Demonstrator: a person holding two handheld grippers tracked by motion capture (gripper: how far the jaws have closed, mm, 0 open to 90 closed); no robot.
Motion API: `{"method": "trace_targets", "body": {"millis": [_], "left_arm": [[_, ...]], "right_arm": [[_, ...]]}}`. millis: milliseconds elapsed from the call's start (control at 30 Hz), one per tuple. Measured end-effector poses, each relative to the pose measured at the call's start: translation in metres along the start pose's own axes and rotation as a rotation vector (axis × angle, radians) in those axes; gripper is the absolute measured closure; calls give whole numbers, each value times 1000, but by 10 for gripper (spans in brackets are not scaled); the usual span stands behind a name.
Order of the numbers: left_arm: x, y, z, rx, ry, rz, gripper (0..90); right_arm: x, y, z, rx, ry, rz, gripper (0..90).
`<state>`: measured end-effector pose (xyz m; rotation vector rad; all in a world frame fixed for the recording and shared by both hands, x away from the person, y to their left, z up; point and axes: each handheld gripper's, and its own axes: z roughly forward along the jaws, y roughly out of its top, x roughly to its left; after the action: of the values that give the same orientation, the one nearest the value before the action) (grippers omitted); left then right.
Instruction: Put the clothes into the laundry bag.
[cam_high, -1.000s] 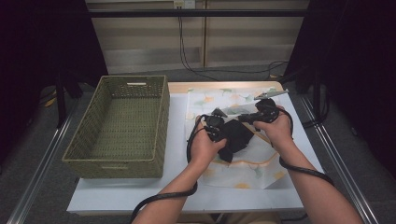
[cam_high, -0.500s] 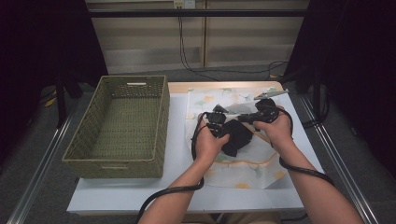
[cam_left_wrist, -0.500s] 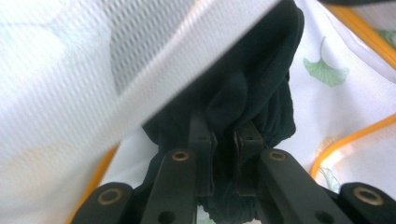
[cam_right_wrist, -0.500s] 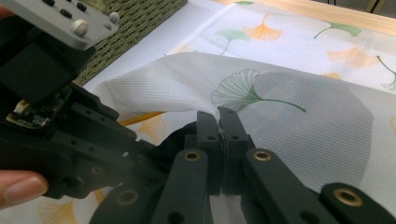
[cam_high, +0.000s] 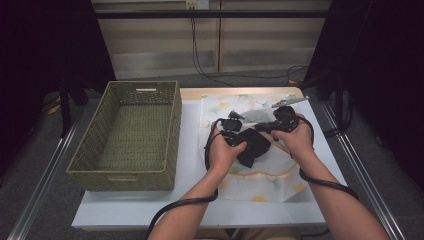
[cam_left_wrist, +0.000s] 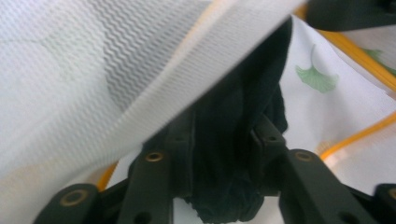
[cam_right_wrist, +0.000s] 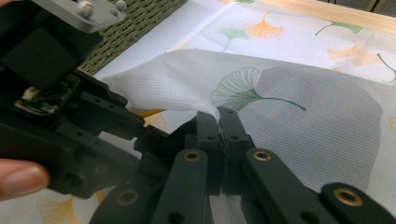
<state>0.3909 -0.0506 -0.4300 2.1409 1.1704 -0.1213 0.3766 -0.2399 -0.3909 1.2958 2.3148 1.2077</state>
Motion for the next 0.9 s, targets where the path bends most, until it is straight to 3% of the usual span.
{"method": "trace_targets", "body": {"millis": [67, 267, 400, 600, 633, 733, 900], "left_arm": [[1, 0, -3, 15, -1, 32, 599], [-1, -1, -9, 20, 3, 34, 499], [0, -4, -11, 42, 16, 70, 430], [0, -9, -13, 66, 3, 86, 395], [2, -9, -14, 93, 0, 110, 397], [1, -9, -15, 90, 7, 95, 403], [4, -8, -18, 124, 1, 102, 416]], "right_arm": [[0, 0, 0, -1, -1, 0, 900], [1, 0, -1, 1, -3, 0, 900], [1, 0, 0, 2, -5, -3, 899], [1, -1, -1, 5, -7, 0, 899], [1, -1, -2, 5, -7, -1, 899], [0, -1, -2, 5, -5, 1, 898], [1, -1, -1, 5, -4, 0, 898]]}}
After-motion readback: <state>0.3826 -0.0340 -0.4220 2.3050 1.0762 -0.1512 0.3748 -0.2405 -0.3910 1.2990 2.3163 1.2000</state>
